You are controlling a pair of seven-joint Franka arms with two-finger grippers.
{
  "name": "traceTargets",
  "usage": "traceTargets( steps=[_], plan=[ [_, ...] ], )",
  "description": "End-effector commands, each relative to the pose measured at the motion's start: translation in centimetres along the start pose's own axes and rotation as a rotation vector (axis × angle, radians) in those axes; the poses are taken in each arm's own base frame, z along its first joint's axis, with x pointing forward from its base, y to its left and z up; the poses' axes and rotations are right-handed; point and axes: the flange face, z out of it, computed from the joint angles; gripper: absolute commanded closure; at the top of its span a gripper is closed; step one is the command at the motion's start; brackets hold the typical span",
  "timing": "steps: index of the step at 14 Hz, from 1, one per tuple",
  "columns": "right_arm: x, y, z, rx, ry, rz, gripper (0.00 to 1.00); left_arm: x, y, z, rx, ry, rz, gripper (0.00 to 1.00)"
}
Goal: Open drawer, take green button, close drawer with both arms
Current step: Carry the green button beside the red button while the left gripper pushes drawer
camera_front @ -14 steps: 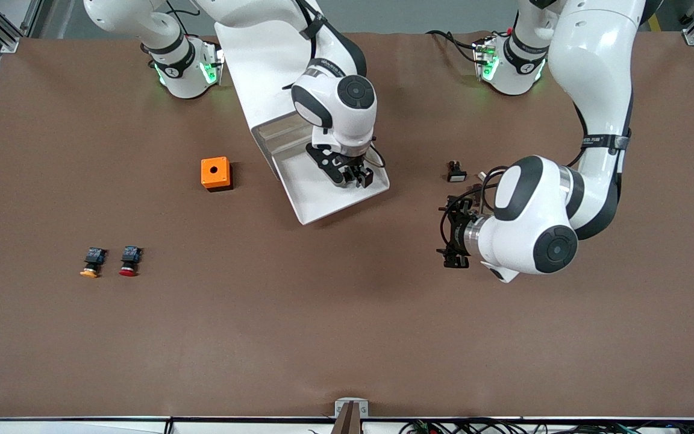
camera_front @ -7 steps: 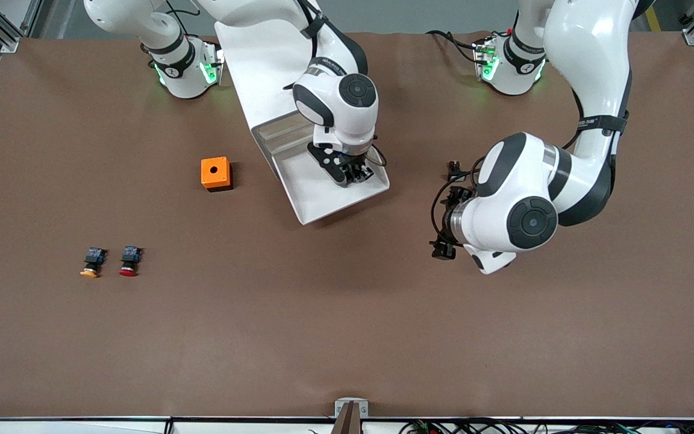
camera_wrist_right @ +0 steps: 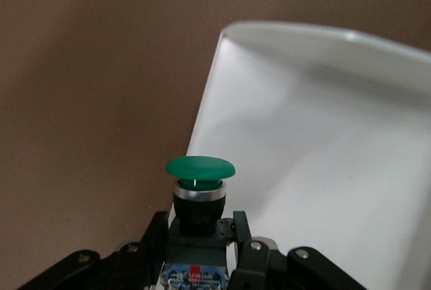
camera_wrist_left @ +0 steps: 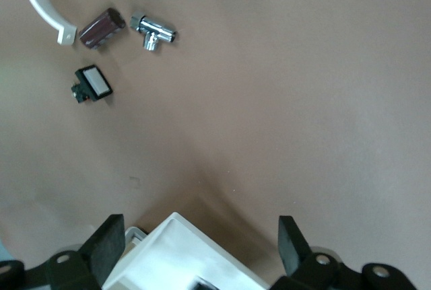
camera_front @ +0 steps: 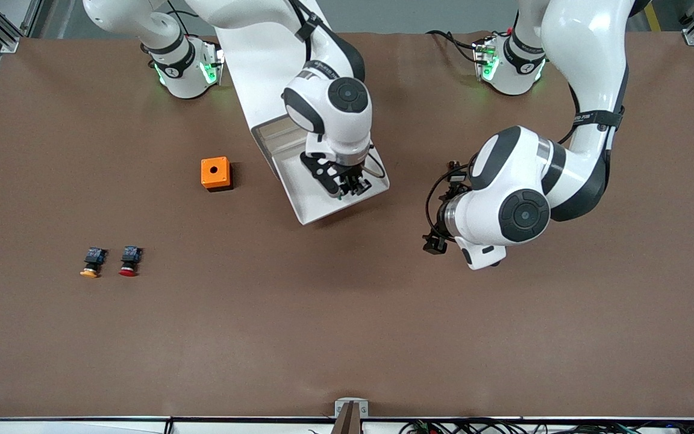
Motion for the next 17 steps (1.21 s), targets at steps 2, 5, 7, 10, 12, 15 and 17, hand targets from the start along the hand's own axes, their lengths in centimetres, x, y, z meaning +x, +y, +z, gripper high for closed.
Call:
traceTargets(
  steps=[2,5,7,10,12,15,17],
  plan=[
    [10.3,1.9,-5.4,-0.067,-0.008,-0.265,1.0,-0.2,-1.1,-0.7,0.002,0.067,0.11,0.0],
    [19.6,5.0,-8.5,-0.103,-0.031,-0.432,1.0,-0.4,-0.6,-0.6,-0.022,0.084,0.186,0.0],
    [25.2,6.9,-8.9,-0.112,-0.052,-0.512,1.0,-0.6,0.2,-0.1,-0.059,0.089,0.217,0.0],
    [35.1,10.5,-7.9,-0.098,-0.075,-0.635,1.0,-2.2,2.0,2.2,-0.111,0.105,0.263,0.0],
    [38.5,12.9,-5.4,-0.084,-0.075,-0.67,1.0,-3.7,2.9,4.0,-0.122,0.114,0.365,0.0],
    [41.9,15.9,-0.9,-0.049,-0.046,-0.734,1.0,-5.9,3.4,6.7,-0.112,0.123,0.495,0.0],
    [43.5,18.0,2.1,-0.013,-0.005,-0.78,1.0,-7.1,3.3,10.0,-0.13,0.138,0.559,0.0]
  ],
)
